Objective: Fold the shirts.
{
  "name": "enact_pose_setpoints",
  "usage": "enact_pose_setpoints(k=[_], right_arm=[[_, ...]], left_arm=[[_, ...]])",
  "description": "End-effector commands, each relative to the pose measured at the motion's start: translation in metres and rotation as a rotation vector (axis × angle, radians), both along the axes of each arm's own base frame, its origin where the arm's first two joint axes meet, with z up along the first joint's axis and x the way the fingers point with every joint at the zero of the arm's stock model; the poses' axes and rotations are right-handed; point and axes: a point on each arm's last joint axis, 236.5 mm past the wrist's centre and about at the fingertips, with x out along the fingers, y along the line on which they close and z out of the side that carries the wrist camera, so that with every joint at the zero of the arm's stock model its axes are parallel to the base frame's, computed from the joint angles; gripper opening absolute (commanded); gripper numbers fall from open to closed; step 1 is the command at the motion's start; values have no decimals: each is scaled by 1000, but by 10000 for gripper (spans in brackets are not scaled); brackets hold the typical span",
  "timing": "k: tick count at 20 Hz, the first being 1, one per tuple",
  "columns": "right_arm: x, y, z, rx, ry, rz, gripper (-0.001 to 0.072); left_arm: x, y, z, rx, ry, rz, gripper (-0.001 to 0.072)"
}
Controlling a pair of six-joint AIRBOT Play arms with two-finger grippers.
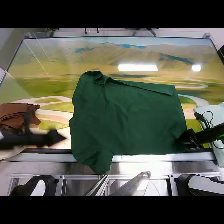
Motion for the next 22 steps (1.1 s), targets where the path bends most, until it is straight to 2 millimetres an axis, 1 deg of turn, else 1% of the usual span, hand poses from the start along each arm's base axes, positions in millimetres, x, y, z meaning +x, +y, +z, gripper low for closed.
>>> enact_pose_setpoints(k=[1,2,3,4,5,7,10,11,12,13,14,15,18,19,20,21,22], right_arm=[[25,-26,-24,-150,-86,-62,480],[26,-26,-25,-153,-88,-64,480],[26,-26,-25,-154,-89,-65,480],[26,-27,-25,-154,-89,-65,480],[26,-26,-25,-154,-89,-64,480],[26,-26,-25,-154,-89,-64,480],[26,-27,-25,-155,-89,-64,480],[26,-27,-25,-155,-89,-64,480],[26,-27,-25,-155,-89,-65,480],[27,-27,-25,-158,-91,-66,480],[28,-28,-26,-164,-94,-69,480],[29,-30,-27,-171,-98,-72,480],[29,-30,-28,-175,-100,-73,480],[29,-30,-28,-175,-101,-73,480],[29,-30,-28,-174,-100,-73,480],[29,-30,-28,-174,-100,-74,480],[30,-30,-28,-174,-100,-74,480]], left_arm=[[128,24,93,-7,-352,-337,28],[130,30,84,20,-331,-346,27],[129,39,65,68,-288,-350,18],[125,45,49,92,-250,-344,18],[121,45,33,95,-232,-342,18],[105,42,3,76,-182,-344,19],[81,34,-26,43,-162,-406,21],[73,32,-33,32,-157,-426,135],[66,31,-38,22,-140,-430,346],[59,30,-44,14,-111,-428,503],[52,29,-49,1,-66,-403,620],[46,29,-55,-11,-10,-361,650],[26,28,-76,-32,87,-294,650],[15,31,-86,-16,124,-289,651],[2,38,-98,27,179,-290,652],[-11,49,-110,82,239,-295,708],[-19,56,-117,120,278,-293,715]])
